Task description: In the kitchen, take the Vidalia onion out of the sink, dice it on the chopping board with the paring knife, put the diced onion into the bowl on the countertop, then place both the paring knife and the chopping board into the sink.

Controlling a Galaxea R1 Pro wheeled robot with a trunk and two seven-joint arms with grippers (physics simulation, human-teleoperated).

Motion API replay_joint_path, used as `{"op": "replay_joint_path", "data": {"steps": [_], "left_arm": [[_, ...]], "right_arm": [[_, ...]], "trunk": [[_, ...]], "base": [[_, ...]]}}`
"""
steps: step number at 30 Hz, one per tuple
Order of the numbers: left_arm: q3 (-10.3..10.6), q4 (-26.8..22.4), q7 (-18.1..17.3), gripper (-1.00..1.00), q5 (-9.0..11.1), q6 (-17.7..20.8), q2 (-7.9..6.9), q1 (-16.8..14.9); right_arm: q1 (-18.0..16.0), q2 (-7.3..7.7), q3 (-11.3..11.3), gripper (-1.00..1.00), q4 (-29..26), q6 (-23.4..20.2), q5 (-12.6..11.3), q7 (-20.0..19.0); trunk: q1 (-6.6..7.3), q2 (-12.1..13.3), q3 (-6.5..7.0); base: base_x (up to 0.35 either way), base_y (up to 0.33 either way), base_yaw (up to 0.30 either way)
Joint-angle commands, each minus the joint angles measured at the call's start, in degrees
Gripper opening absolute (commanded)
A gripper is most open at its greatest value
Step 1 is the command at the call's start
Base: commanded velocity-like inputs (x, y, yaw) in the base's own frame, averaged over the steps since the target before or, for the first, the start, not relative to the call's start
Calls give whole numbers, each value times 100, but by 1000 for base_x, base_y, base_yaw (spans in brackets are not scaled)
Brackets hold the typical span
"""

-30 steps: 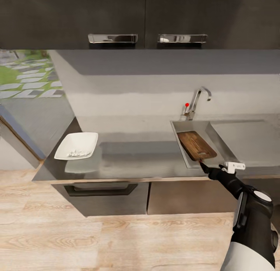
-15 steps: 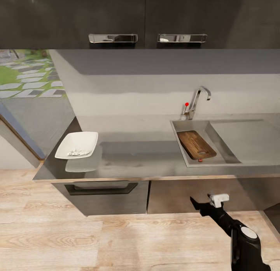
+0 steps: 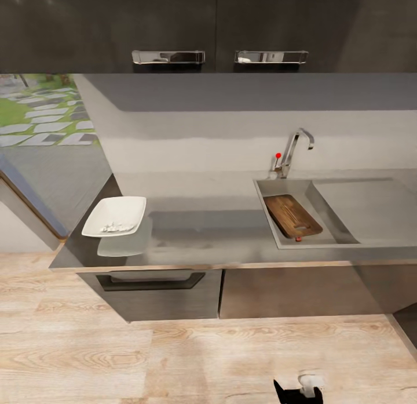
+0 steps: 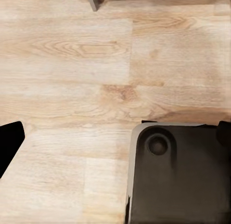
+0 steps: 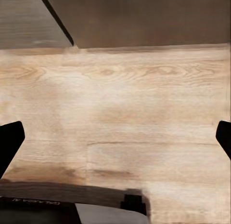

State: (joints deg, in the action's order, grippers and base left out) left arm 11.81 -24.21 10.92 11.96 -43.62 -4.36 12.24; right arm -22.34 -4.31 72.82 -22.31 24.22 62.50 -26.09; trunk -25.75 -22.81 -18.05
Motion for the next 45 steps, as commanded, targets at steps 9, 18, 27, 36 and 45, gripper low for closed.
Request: {"op": "replay_joint_path", "data": {"steps": [9, 18, 27, 36, 45], "left_arm": [[50, 197, 33, 100, 50, -15, -100, -3], [50, 289, 33, 100, 52, -13, -92, -67], [50, 540, 33, 100, 52, -14, -90, -226], [50, 549, 33, 100, 52, -15, -91, -231], [50, 551, 33, 100, 59, -9, -91, -231]], "right_arm": [[1, 299, 66, 100, 904, 66, 148, 956], [1, 291, 63, 100, 913, 66, 148, 957], [0, 287, 57, 100, 921, 66, 148, 957], [1, 282, 60, 100, 921, 66, 148, 957], [1, 282, 61, 100, 921, 66, 148, 957]], "trunk": [[-3, -11, 38], [-3, -11, 120], [-3, -11, 202], [-3, -11, 285], [-3, -11, 367]], "base": [[0, 0, 0], [0, 0, 0], [0, 0, 0], [0, 0, 0], [0, 0, 0]]}}
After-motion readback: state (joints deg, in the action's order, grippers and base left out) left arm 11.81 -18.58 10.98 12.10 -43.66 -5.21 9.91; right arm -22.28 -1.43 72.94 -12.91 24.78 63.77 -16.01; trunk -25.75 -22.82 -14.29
